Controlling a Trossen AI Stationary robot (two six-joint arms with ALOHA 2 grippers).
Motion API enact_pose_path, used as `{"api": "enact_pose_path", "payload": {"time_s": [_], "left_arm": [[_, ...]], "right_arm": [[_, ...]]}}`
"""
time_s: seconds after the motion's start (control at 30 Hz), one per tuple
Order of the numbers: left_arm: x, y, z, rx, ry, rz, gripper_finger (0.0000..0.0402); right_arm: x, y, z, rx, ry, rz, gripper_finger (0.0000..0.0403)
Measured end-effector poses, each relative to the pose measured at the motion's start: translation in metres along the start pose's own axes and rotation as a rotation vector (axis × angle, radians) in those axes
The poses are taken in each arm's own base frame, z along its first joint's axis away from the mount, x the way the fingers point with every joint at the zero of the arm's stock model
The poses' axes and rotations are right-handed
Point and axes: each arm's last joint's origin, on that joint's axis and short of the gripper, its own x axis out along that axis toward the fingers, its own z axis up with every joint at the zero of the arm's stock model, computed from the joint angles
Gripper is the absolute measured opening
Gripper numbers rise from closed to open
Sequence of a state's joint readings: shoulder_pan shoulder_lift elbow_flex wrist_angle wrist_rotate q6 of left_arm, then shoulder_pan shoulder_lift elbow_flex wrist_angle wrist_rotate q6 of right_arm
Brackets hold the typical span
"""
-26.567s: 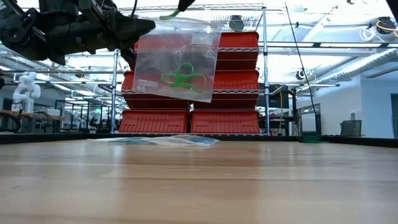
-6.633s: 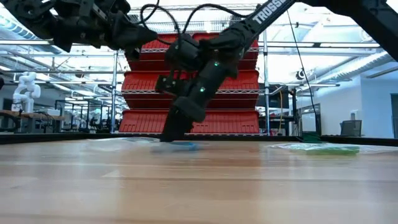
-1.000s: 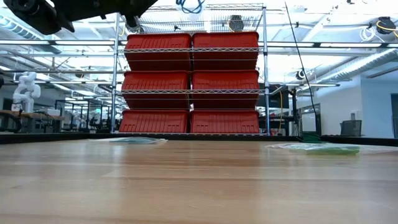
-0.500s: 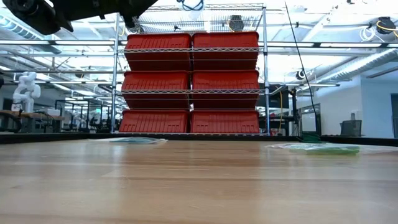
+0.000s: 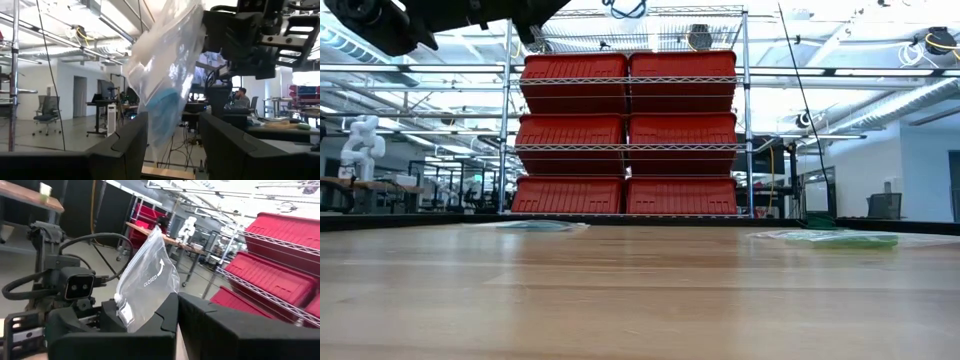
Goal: Sort rubber bands
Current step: Close the center zip lock bag
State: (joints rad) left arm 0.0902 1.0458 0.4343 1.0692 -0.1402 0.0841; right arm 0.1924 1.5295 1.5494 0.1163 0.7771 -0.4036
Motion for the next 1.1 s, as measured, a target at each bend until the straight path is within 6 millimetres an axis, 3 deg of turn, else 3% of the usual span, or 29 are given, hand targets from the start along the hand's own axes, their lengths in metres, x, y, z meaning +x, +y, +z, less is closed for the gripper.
{"api": "enact_pose_path", "payload": {"time_s": [1.1], "left_arm": [[0.0, 0.005, 0.002, 0.003, -0.02, 0.06, 0.0185]], "right_arm": [[-0.017, 0.016, 0.005, 0.01, 0.009, 0.036, 0.0]]}}
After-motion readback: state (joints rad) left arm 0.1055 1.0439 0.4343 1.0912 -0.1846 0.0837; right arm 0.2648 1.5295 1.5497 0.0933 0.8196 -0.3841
